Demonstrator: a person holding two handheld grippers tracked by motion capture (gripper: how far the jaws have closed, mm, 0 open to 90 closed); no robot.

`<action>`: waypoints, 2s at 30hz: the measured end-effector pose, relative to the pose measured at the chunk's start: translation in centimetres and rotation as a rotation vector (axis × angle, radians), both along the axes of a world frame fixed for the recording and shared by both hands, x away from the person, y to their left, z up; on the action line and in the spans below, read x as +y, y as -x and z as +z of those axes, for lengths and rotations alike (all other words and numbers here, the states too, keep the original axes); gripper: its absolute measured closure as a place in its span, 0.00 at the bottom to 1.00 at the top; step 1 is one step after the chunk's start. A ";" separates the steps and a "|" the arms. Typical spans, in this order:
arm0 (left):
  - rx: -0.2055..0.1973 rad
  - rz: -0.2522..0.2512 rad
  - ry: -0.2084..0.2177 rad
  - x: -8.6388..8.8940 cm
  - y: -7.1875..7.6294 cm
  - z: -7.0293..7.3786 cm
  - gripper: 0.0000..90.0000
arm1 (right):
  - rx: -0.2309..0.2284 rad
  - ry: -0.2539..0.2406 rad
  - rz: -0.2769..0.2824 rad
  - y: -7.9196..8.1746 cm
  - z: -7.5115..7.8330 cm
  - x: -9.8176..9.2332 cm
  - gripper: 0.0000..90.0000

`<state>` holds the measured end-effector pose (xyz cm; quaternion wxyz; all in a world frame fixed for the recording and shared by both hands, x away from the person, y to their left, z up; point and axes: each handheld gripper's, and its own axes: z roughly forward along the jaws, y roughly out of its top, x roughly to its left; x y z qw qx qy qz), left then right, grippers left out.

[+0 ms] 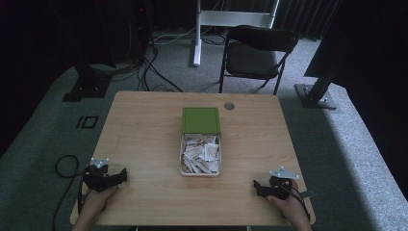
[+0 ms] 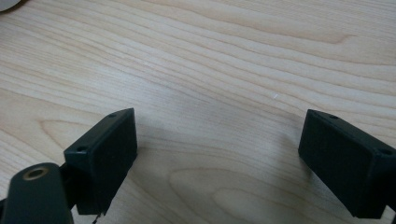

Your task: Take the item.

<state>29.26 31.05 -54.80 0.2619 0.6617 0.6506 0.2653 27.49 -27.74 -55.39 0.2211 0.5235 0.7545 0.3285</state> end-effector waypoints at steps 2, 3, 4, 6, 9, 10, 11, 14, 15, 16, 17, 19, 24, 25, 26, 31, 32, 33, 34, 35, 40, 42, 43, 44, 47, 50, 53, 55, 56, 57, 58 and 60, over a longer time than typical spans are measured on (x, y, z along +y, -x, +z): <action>0.000 -0.007 0.000 0.0 0.0 0.0 0.02 | 0.000 0.000 0.000 0.0 0.0 0.0 0.13; 0.000 -0.007 0.000 0.0 0.0 0.0 0.02 | 0.000 0.000 0.000 0.0 0.0 0.0 0.13; 0.000 -0.007 0.000 0.0 0.0 0.0 0.02 | 0.000 0.000 0.000 0.0 0.0 0.0 0.13; 0.000 -0.007 0.000 0.0 0.0 0.0 0.02 | 0.000 0.001 0.003 0.0 0.0 0.0 0.13; 0.001 -0.009 -0.001 0.1 0.1 0.0 0.02 | 0.000 0.000 0.003 0.0 0.0 0.0 0.13; 0.001 -0.010 -0.001 0.1 0.1 0.0 0.02 | 0.000 0.000 0.003 0.0 0.0 0.0 0.13; 0.001 -0.009 -0.001 0.1 0.1 0.0 0.02 | 0.000 0.000 0.003 0.0 0.0 0.0 0.13; 0.001 -0.011 -0.001 0.1 0.1 0.0 0.02 | 0.000 0.001 0.004 0.0 0.0 0.0 0.13; 0.001 -0.011 -0.001 0.1 0.1 0.0 0.02 | 0.000 0.001 0.004 0.0 0.0 0.0 0.13; 0.000 -0.016 0.000 0.1 0.2 0.0 0.02 | 0.000 0.000 0.004 0.0 0.0 0.0 0.13; -0.001 -0.015 0.000 0.1 0.2 0.0 0.02 | 0.000 0.000 0.004 0.0 0.0 0.0 0.13; -0.001 -0.015 0.000 0.1 0.2 0.0 0.02 | -0.001 0.001 0.004 0.0 0.0 0.0 0.13; -0.001 -0.015 -0.001 0.1 0.2 0.0 0.02 | 0.000 0.001 0.000 0.0 0.0 0.0 0.13; -0.001 -0.015 -0.001 0.1 0.2 0.0 0.02 | 0.000 0.000 -0.002 0.0 0.0 0.0 0.13; -0.001 -0.015 0.000 0.1 0.2 0.0 0.02 | -0.001 0.001 -0.003 0.1 0.0 0.0 0.13; -0.001 -0.015 0.000 0.1 0.2 0.0 0.02 | -0.001 0.002 -0.006 0.1 0.0 0.2 0.13; -0.001 -0.015 0.000 0.1 0.2 0.0 0.02 | -0.001 0.001 -0.005 0.1 0.0 0.3 0.13; -0.001 -0.015 0.000 0.1 0.2 0.0 0.02 | -0.001 0.001 -0.005 0.1 0.0 0.3 0.13; -0.001 -0.015 0.000 0.1 0.2 0.0 0.02 | -0.001 0.002 0.000 0.0 0.0 0.4 0.13; -0.001 -0.015 -0.001 0.1 0.2 0.0 0.02 | -0.003 0.001 0.000 0.0 0.0 0.4 0.13; -0.001 -0.015 0.000 0.1 0.2 0.0 0.02 | -0.005 -0.010 0.000 -0.3 0.1 0.7 0.15; -0.001 -0.015 -0.001 0.1 0.2 0.0 0.02 | -0.008 -0.016 -0.002 -0.4 0.1 0.7 0.15; -0.001 -0.015 0.000 0.1 0.2 0.0 0.02 | -0.010 -0.018 -0.005 -0.5 0.2 0.8 0.15; -0.001 -0.015 0.000 0.1 0.2 0.0 0.02 | -0.013 -0.016 -0.004 -0.6 0.2 0.8 0.15; -0.001 -0.015 0.000 0.1 0.2 0.0 0.02 | -0.018 -0.017 -0.011 -0.8 0.5 0.9 0.14; -0.001 -0.015 0.000 0.1 0.2 0.0 0.02 | -0.026 -0.018 -0.008 -1.1 0.9 1.0 0.14; -0.001 -0.015 -0.001 0.1 0.2 0.0 0.02 | -0.039 -0.015 -0.001 -1.3 1.5 1.2 0.14; -0.001 -0.015 0.000 0.1 0.2 0.0 0.02 | -0.045 -0.017 0.004 -1.4 1.9 1.3 0.14; -0.001 -0.015 0.000 0.1 0.2 0.0 0.02 | -0.050 -0.018 0.006 -1.5 2.2 1.4 0.14; -0.001 -0.015 0.000 0.1 0.2 0.0 0.02 | -0.050 -0.018 0.006 -1.5 2.2 1.4 0.14; -0.001 -0.015 -0.001 0.1 0.2 0.0 0.02 | -0.061 -0.018 0.010 -1.6 2.7 1.5 0.14; -0.001 -0.015 0.000 0.1 0.2 0.0 0.02 | -0.070 -0.017 0.011 -1.7 3.1 1.6 0.14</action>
